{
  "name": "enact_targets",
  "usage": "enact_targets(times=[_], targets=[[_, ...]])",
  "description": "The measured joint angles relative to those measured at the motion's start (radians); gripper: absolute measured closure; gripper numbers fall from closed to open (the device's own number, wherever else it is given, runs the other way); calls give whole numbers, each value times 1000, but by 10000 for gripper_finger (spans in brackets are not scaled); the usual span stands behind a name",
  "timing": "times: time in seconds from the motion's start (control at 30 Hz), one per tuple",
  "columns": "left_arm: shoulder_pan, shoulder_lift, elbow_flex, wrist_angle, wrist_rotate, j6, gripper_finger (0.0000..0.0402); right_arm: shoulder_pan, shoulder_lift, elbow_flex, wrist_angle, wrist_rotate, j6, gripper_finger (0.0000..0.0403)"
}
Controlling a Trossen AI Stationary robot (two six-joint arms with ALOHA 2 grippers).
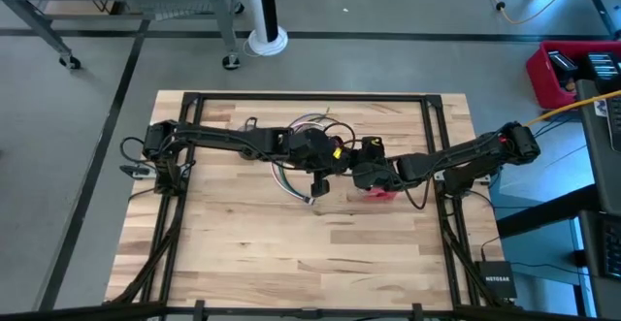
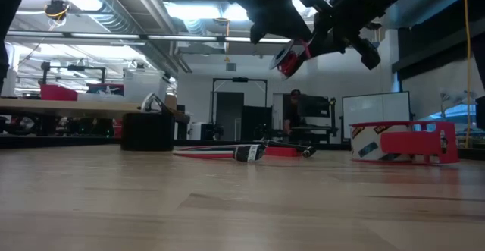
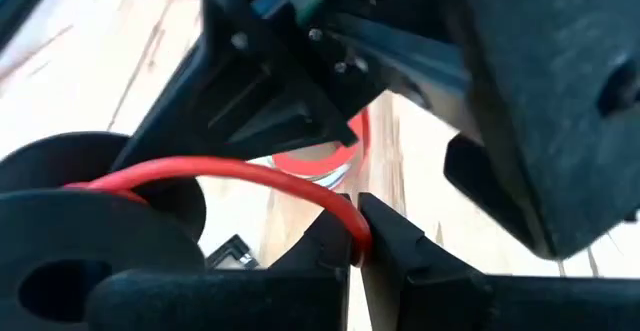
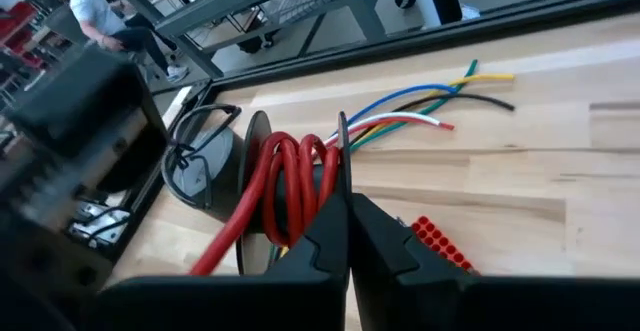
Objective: Coil cords
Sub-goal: Coil the red wire onto the spool
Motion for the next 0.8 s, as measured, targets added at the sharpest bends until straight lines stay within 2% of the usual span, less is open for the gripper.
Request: enact_targets(times=[0.8], targets=[[-13,-16,0,0,-30,-4,401,0,-88,0,6,54,-100,400]])
